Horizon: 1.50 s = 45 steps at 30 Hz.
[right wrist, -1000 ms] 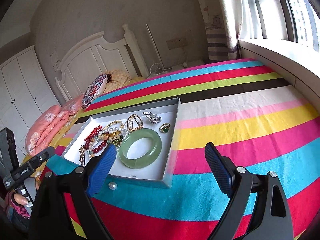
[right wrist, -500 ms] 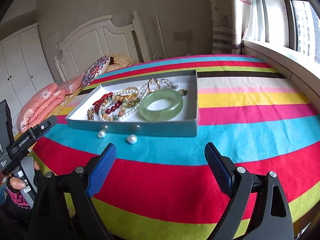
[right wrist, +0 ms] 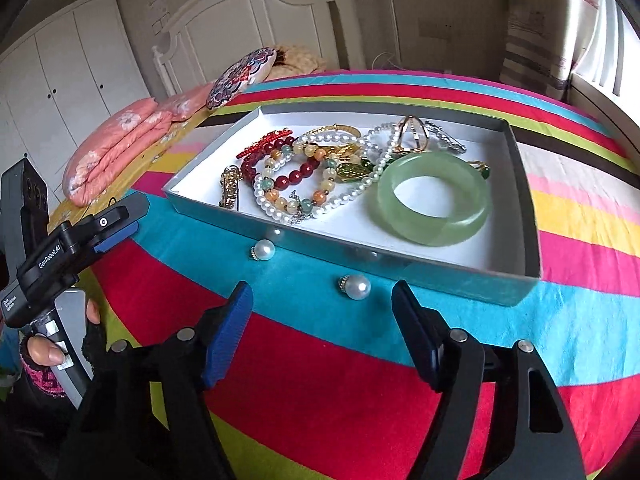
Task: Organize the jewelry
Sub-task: 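Withdraw both open grippers toward the two pearl earrings beside the tray, then grasp a pearl earring with the right gripper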
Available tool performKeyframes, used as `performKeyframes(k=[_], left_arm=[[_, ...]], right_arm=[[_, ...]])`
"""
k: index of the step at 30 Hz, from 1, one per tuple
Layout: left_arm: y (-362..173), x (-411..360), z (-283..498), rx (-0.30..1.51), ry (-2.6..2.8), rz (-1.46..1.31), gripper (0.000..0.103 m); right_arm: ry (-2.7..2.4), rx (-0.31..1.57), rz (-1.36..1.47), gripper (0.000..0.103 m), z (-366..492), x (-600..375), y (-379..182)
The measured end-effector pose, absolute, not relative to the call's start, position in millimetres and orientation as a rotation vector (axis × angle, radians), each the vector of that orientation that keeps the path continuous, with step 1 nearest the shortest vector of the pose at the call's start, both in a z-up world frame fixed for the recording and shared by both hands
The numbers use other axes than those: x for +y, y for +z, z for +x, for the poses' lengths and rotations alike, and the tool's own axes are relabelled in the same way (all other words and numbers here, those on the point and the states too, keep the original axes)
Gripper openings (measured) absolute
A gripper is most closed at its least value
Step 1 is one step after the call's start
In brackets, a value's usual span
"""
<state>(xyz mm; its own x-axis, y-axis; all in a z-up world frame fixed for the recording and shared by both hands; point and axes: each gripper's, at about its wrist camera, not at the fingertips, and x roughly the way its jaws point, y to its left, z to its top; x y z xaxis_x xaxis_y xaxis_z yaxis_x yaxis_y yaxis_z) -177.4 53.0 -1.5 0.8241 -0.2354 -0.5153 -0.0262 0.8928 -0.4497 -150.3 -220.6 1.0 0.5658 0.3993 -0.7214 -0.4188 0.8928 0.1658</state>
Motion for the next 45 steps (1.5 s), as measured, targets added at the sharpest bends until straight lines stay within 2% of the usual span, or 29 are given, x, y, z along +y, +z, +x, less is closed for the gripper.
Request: performKeyframes(k=[6, 17, 27, 37, 40, 45], left_arm=[[-1.5, 52.1, -177.4, 0.594, -0.117, -0.452, 0.101], [-0.6, 50.8, -175.1, 0.605, -0.115, -0.444, 0.101], [-1.2, 49.0, -174.2, 0.608, -0.116, -0.436, 0.101], [-0.9, 44.5, -174.5, 0.614, -0.108, -0.418, 0.101], [-0.2, 43.3, -173.3, 0.623, -0.093, -0.405, 0.101], [5.2, 31.4, -175.8, 0.634, -0.079, -0.323, 0.101]], right_arm=[[0.54, 0.802, -0.072, 0.044, -162.6, -217.4, 6.7], [0.536, 0.802, -0.135, 0.04, -164.8, -205.3, 1.6], [0.498, 0.79, -0.152, 0.026, -163.7, -195.1, -3.8], [0.457, 0.776, -0.146, 0.025, -164.6, -193.3, -5.4], [0.429, 0.752, -0.189, 0.018, -168.0, -186.6, -6.6], [0.438, 0.729, -0.182, 0.017, -172.7, -194.1, -7.9]])
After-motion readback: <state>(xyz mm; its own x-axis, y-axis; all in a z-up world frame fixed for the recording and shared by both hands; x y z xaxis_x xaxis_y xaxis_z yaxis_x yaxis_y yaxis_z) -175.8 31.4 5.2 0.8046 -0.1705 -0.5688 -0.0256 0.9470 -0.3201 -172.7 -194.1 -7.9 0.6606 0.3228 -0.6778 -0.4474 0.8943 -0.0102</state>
